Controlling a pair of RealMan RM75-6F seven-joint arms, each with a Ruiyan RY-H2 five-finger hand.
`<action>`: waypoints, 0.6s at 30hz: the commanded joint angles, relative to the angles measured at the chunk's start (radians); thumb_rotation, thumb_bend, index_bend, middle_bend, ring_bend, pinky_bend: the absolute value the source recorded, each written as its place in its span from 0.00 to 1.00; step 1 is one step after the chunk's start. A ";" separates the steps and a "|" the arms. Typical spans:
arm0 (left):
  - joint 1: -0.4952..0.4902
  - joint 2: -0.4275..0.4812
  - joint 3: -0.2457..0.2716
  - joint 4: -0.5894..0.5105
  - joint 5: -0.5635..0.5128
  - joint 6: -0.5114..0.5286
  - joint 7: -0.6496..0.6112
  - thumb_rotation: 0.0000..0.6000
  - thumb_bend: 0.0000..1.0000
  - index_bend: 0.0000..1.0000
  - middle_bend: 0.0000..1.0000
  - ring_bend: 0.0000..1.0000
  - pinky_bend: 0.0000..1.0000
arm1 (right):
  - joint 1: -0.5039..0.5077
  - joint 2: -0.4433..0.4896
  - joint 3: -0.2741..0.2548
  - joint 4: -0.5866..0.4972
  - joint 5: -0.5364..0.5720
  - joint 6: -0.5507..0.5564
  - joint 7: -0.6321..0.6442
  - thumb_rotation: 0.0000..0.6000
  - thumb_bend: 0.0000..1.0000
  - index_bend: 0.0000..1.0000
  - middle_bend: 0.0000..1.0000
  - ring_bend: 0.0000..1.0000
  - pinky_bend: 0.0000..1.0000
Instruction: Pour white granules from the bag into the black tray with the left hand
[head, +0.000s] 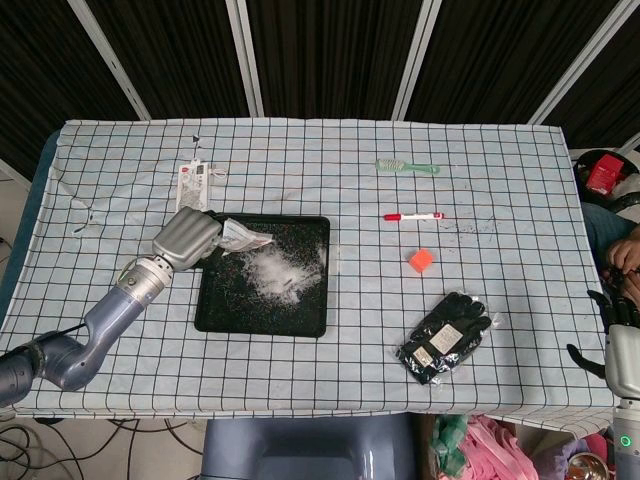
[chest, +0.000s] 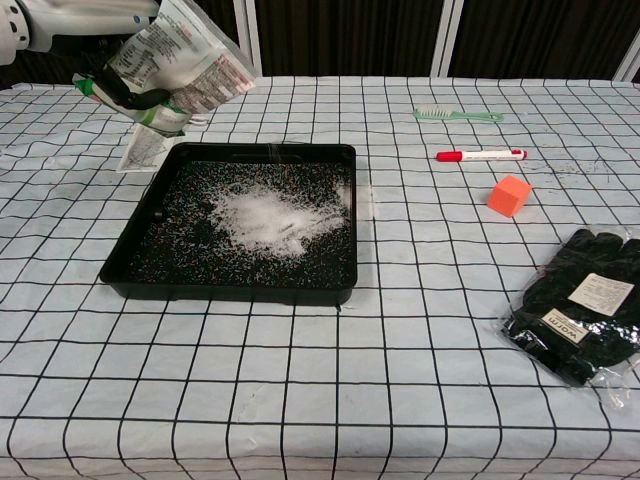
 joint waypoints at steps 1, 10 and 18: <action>0.062 -0.067 -0.018 0.110 0.136 0.086 -0.255 1.00 0.77 0.55 0.53 0.45 0.59 | -0.001 0.000 0.000 -0.001 -0.001 0.002 -0.002 1.00 0.12 0.18 0.10 0.14 0.31; 0.107 -0.116 -0.024 0.205 0.200 0.158 -0.511 1.00 0.76 0.55 0.53 0.45 0.59 | -0.002 0.001 0.002 -0.005 0.005 0.002 -0.009 1.00 0.12 0.18 0.10 0.14 0.31; 0.197 -0.195 -0.018 0.320 0.271 0.352 -0.737 1.00 0.76 0.55 0.53 0.45 0.59 | -0.002 0.002 0.000 -0.002 -0.002 0.005 -0.010 1.00 0.11 0.18 0.10 0.14 0.31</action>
